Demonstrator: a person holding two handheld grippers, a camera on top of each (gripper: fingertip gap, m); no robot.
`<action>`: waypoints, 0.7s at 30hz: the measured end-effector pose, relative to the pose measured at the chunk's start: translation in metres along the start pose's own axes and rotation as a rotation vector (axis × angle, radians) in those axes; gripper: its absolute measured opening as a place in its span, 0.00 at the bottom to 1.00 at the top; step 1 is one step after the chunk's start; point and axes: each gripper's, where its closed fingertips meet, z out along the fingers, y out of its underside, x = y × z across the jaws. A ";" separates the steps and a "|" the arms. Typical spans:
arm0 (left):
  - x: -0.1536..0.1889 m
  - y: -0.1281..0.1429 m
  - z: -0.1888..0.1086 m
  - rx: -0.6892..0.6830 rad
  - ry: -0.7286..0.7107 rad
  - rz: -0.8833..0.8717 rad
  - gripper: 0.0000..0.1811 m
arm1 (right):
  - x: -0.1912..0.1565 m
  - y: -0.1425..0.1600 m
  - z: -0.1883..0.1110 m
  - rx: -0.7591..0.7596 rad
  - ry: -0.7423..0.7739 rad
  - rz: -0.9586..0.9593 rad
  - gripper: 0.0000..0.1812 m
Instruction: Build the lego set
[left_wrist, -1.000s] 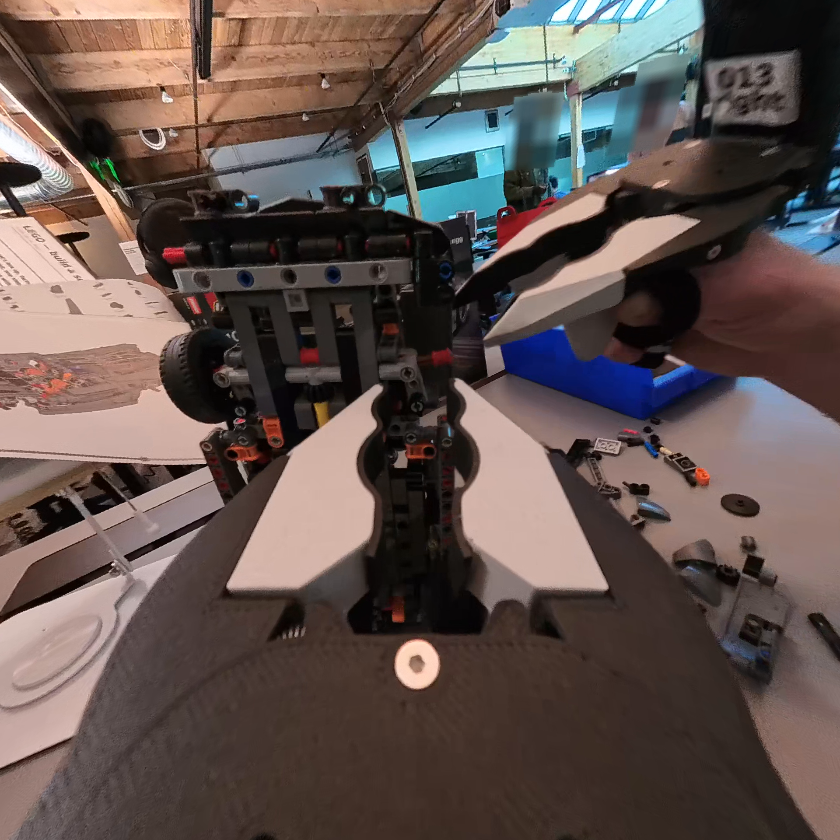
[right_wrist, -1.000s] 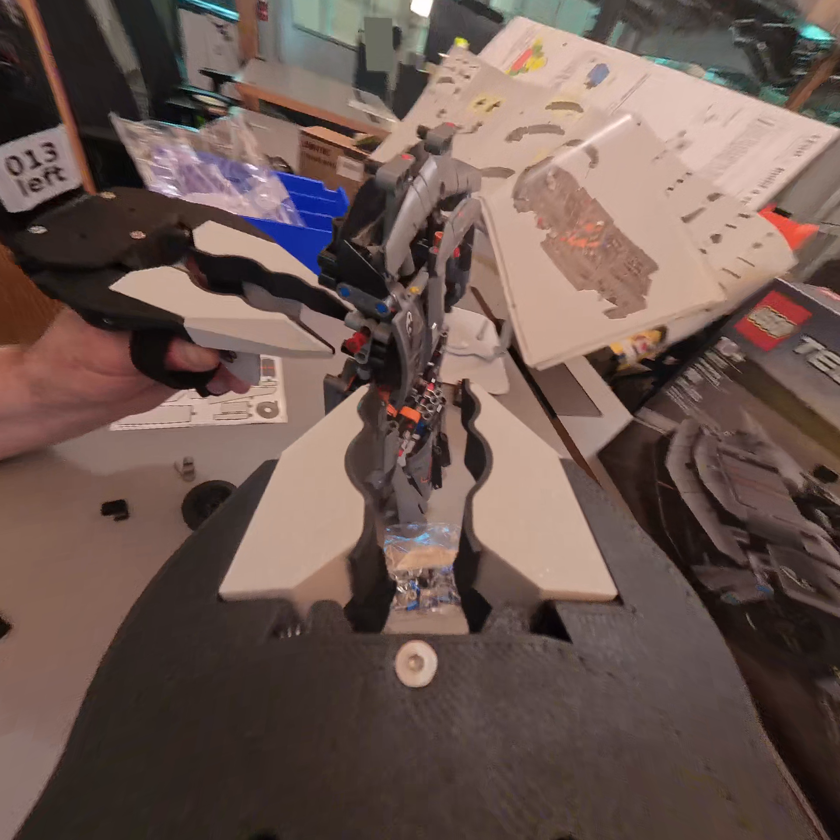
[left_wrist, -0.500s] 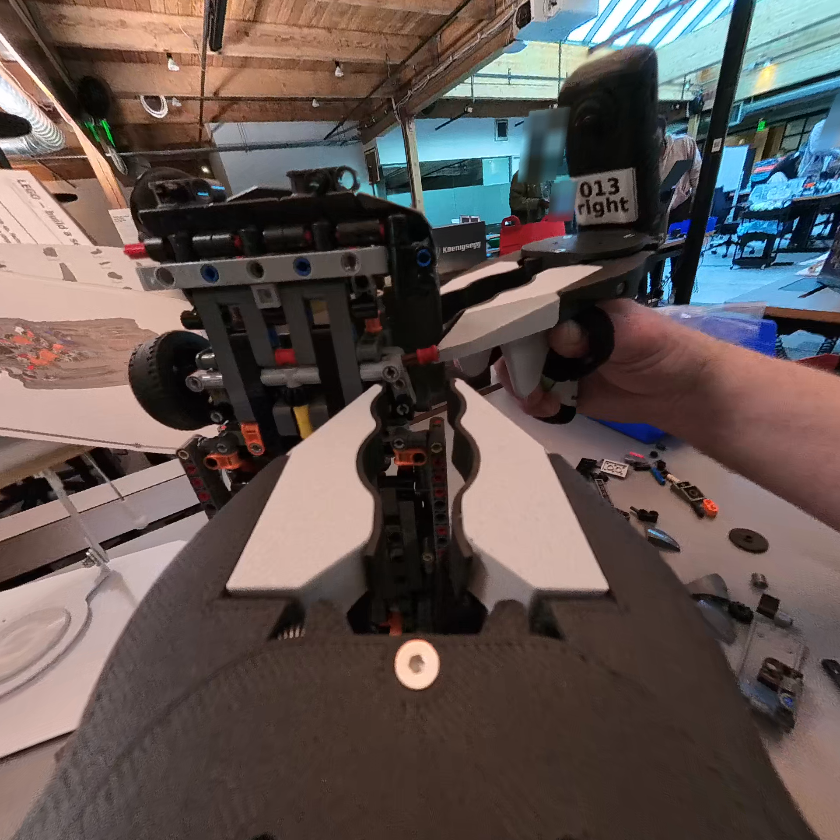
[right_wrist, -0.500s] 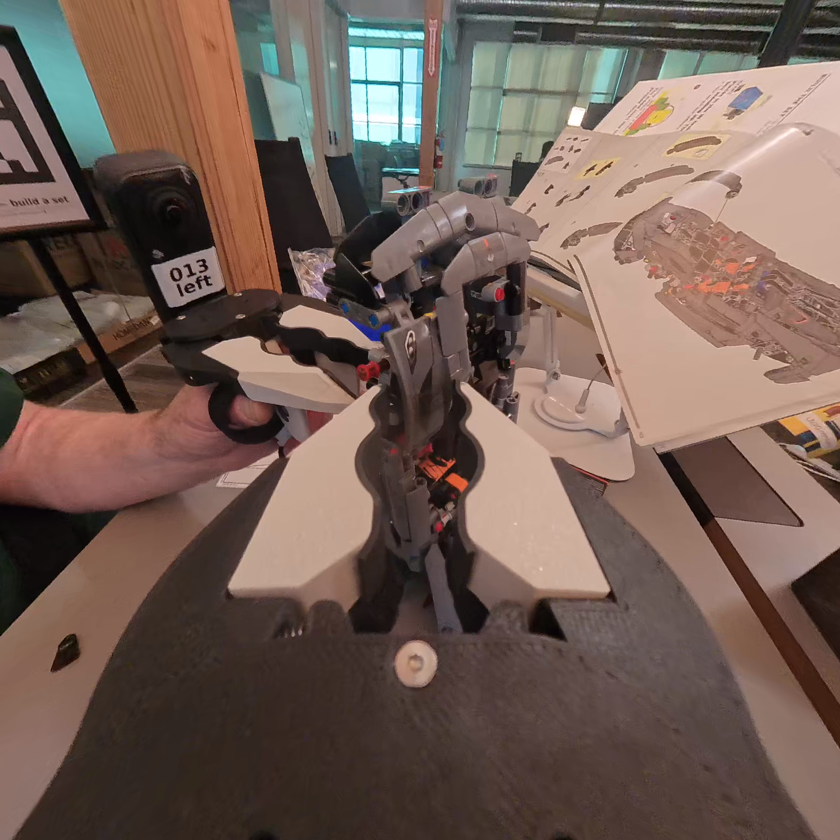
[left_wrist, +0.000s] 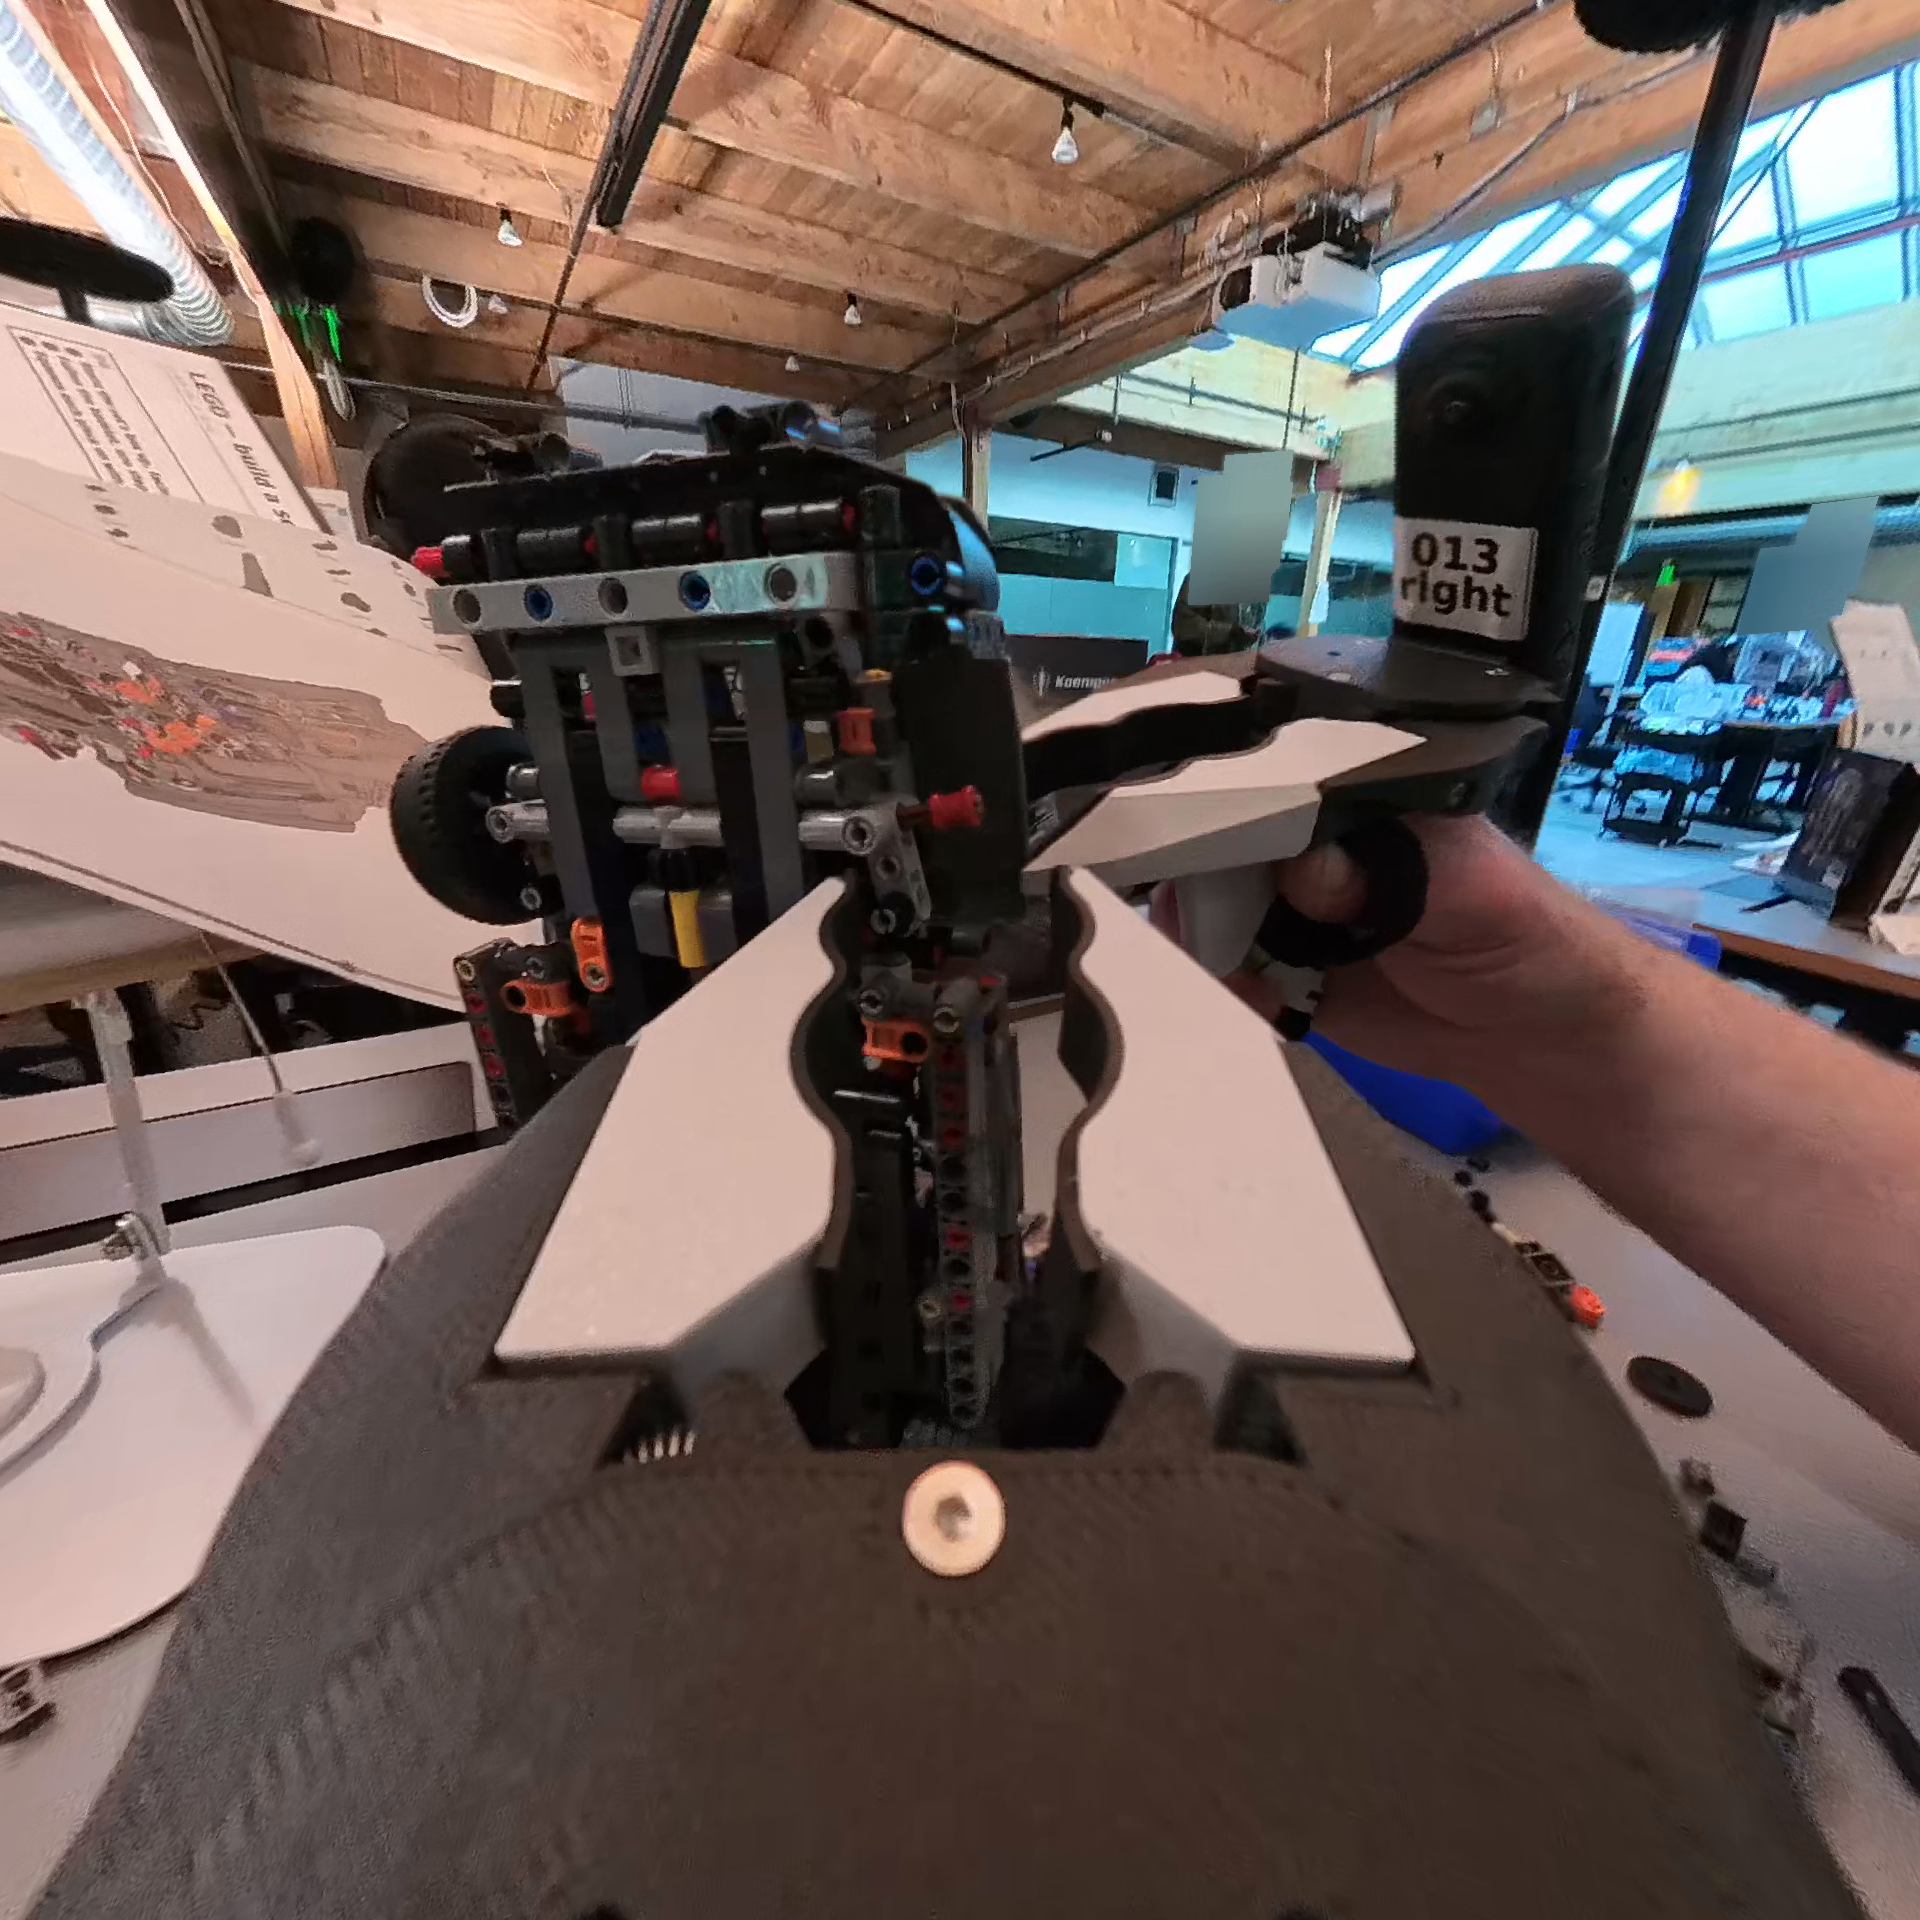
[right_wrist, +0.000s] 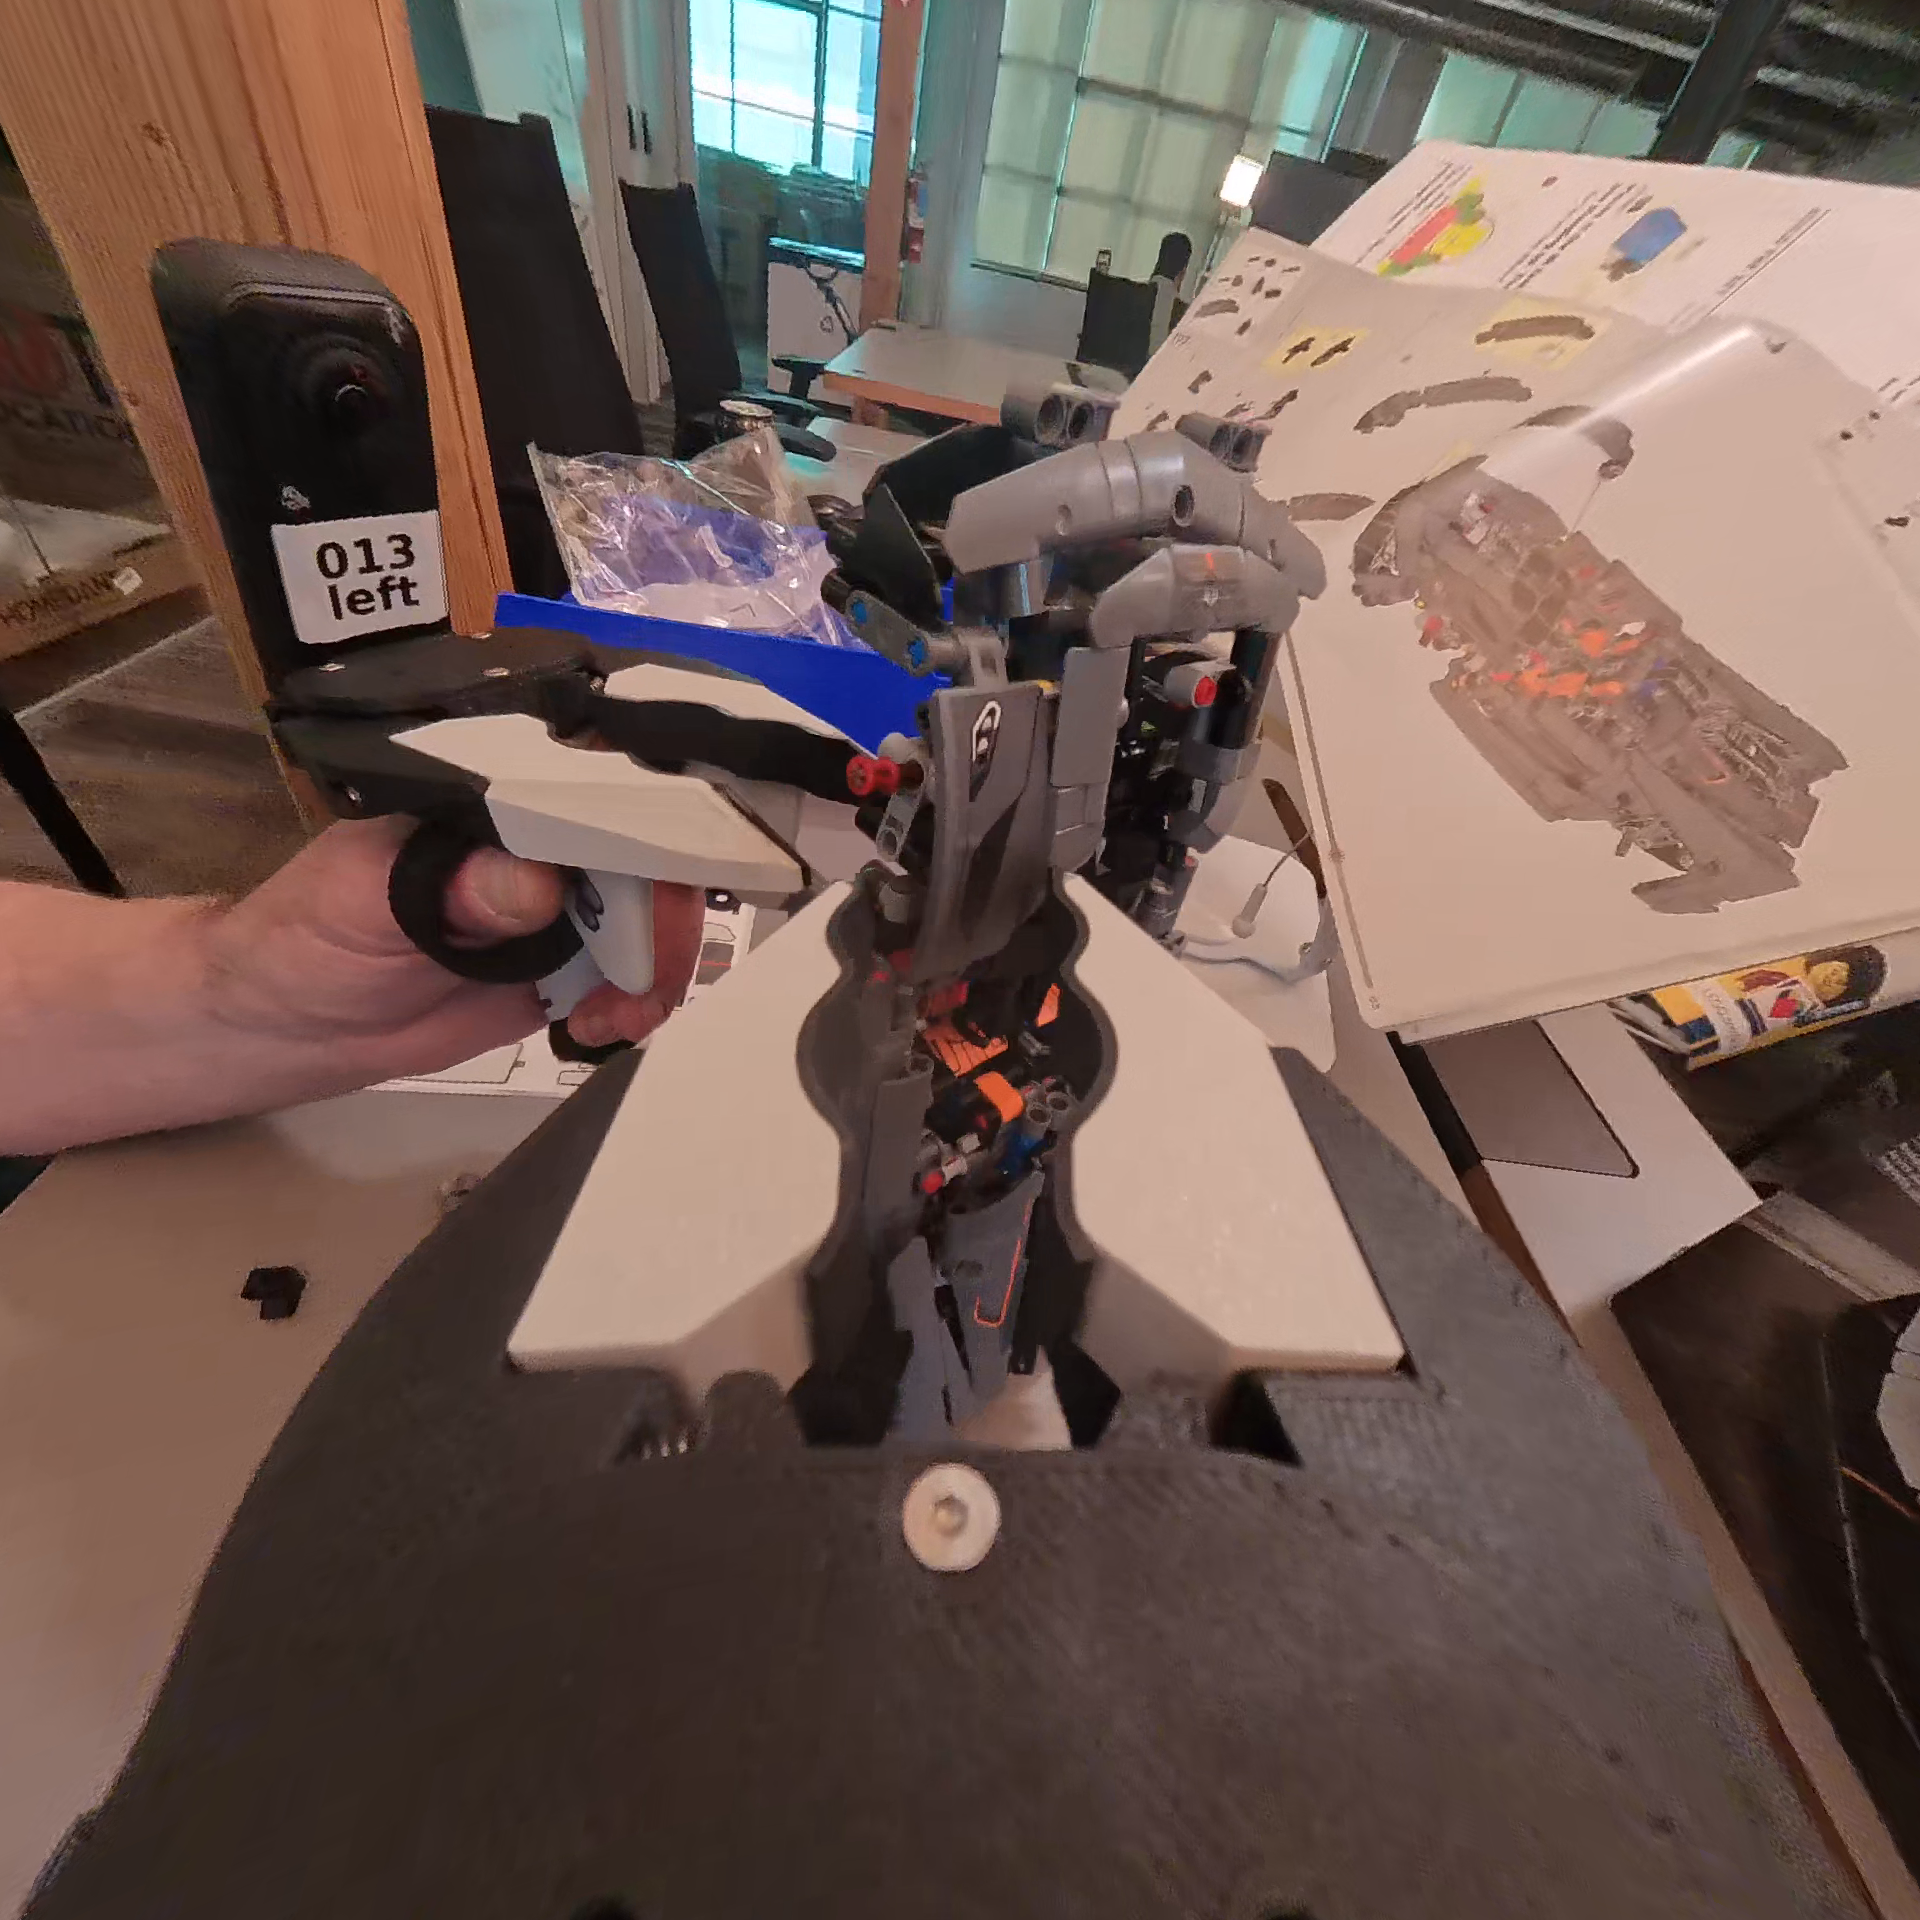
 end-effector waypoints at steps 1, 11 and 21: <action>0.000 0.000 0.001 0.007 0.007 -0.017 0.19 | 0.001 -0.001 0.001 -0.001 0.009 -0.006 0.17; -0.005 -0.001 0.003 0.018 0.087 -0.190 0.17 | 0.009 0.001 0.012 -0.040 0.084 -0.021 0.08; -0.011 -0.009 0.002 0.151 0.107 -0.453 0.15 | 0.008 0.002 0.015 -0.056 0.089 -0.023 0.07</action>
